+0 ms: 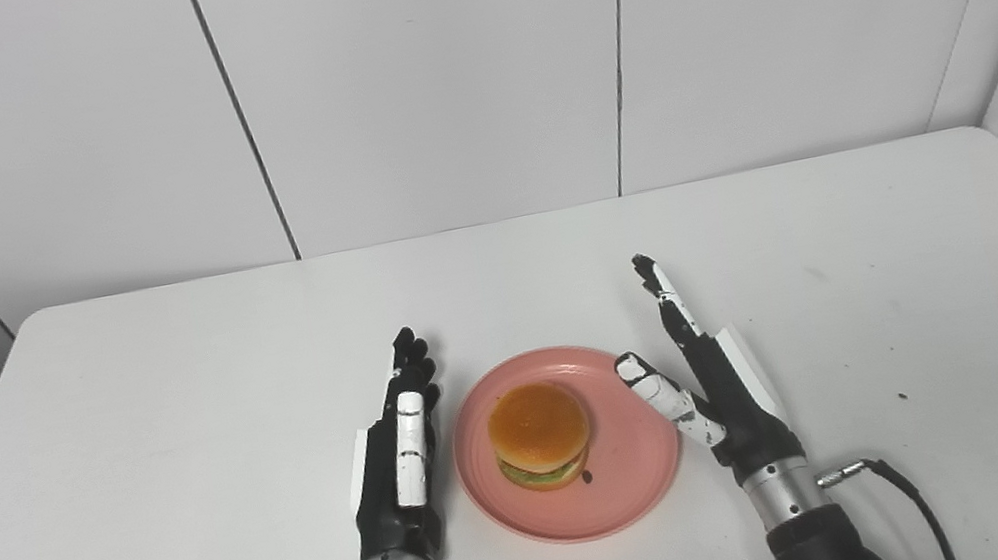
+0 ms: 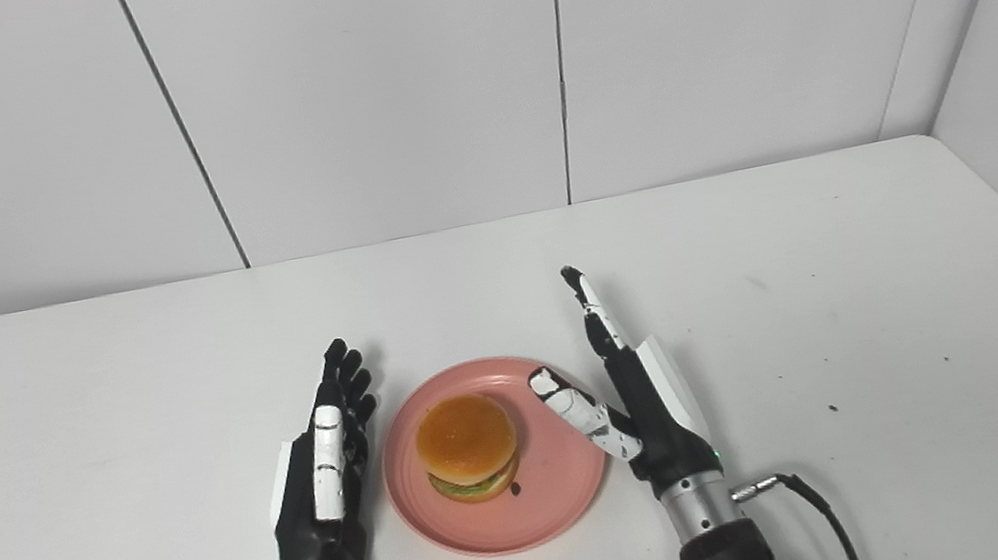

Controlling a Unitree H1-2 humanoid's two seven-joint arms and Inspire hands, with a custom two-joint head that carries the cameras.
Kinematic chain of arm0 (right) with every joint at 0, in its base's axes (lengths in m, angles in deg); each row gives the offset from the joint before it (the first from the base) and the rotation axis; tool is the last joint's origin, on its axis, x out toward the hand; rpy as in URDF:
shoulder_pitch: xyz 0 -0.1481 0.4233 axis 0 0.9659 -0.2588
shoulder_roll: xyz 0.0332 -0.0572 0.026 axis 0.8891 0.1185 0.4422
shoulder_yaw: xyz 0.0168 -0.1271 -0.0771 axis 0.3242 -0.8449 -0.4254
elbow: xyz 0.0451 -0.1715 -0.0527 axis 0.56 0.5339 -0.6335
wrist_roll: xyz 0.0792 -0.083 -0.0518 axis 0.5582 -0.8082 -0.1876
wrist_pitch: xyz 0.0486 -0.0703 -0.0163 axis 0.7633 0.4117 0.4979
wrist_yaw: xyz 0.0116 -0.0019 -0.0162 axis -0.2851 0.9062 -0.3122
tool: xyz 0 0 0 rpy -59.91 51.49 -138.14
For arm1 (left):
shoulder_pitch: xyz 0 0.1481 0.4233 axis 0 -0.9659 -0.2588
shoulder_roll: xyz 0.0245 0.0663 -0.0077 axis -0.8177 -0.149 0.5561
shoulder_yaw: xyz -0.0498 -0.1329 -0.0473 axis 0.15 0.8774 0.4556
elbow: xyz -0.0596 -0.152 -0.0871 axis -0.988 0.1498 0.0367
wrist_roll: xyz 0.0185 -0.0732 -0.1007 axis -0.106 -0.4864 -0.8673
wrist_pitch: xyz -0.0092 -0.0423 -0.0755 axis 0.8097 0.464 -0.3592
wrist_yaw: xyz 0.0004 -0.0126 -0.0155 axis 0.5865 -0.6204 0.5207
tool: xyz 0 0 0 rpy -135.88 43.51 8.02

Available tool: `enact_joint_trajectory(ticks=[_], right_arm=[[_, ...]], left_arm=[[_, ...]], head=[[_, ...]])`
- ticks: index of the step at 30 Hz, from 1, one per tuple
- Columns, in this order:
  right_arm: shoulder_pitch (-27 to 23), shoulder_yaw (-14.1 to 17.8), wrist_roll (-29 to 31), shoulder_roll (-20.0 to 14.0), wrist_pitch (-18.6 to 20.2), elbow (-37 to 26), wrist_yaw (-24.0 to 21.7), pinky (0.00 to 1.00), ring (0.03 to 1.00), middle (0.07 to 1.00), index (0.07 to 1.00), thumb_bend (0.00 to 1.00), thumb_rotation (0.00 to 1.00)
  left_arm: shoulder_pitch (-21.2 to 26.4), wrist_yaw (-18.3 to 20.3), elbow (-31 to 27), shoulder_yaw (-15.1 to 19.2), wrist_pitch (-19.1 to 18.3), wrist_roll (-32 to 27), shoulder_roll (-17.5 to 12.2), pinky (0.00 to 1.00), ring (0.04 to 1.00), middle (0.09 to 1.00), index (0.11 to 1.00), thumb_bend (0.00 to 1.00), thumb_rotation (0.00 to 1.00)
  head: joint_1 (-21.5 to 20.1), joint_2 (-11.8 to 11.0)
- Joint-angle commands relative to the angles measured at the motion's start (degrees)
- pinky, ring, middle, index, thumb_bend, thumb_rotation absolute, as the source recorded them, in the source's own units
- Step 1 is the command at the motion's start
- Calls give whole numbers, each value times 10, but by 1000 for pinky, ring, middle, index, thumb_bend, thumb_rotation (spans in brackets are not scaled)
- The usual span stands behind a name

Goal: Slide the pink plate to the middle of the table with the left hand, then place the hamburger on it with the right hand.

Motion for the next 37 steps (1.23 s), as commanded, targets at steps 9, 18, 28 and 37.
enact_joint_trajectory(ticks=[9, 18, 28, 37], right_arm=[[-11, 22, 54, 41, -46, 31, 25, 968, 990, 995, 989, 624, 981], [-18, 57, 189, 70, -54, 44, -9, 971, 976, 983, 959, 496, 844], [-5, 57, 249, 57, 43, -5, -67, 1000, 1000, 1000, 1000, 577, 924], [26, 43, 217, 39, 59, -39, -81, 1000, 1000, 1000, 1000, 542, 981]], left_arm=[[-23, -14, 11, -1, 18, 17, 3, 1000, 982, 974, 979, 599, 1000], [-21, -7, 10, 1, 13, 4, 1, 1000, 1000, 994, 993, 568, 1000], [-20, -5, 5, -5, 6, 9, -1, 1000, 1000, 1000, 1000, 588, 1000], [-15, -4, 0, 6, -8, -6, 2, 1000, 1000, 1000, 1000, 590, 1000]], head=[[2, 1], [4, -3], [16, -2], [33, 5]])
